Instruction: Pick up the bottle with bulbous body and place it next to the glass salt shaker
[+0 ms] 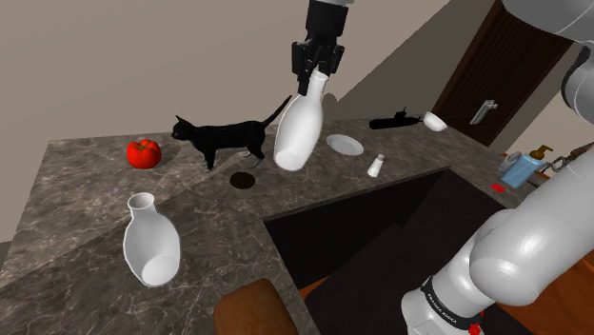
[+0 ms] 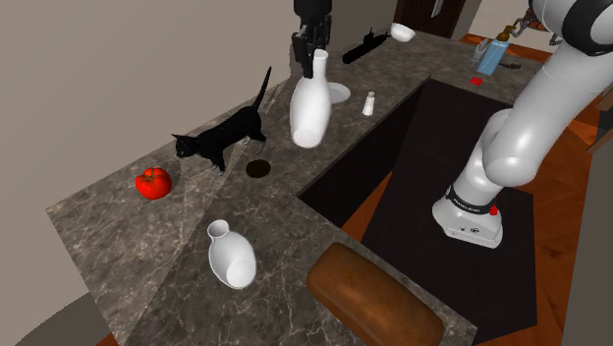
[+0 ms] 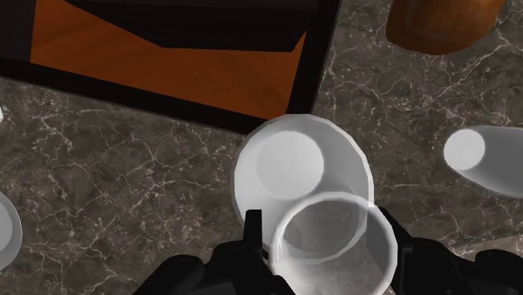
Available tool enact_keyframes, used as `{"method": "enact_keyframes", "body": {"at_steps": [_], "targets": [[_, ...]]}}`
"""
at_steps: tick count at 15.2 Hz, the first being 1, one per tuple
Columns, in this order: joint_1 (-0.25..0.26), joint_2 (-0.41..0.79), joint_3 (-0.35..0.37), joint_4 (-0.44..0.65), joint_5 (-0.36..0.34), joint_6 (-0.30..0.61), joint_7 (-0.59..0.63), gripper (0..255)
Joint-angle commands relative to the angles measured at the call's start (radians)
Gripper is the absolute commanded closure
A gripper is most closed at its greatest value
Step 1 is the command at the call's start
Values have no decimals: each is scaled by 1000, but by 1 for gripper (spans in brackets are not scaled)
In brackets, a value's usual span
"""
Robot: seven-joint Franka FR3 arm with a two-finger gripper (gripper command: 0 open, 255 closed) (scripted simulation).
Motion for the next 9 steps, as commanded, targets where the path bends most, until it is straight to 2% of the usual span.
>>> {"method": "enact_keyframes", "body": {"at_steps": [1,9], "targets": [[-24,-37,-30,-36,6,-1,-55,255],[-106,-76,-144,-12,-7,-65,-252,255]]}}
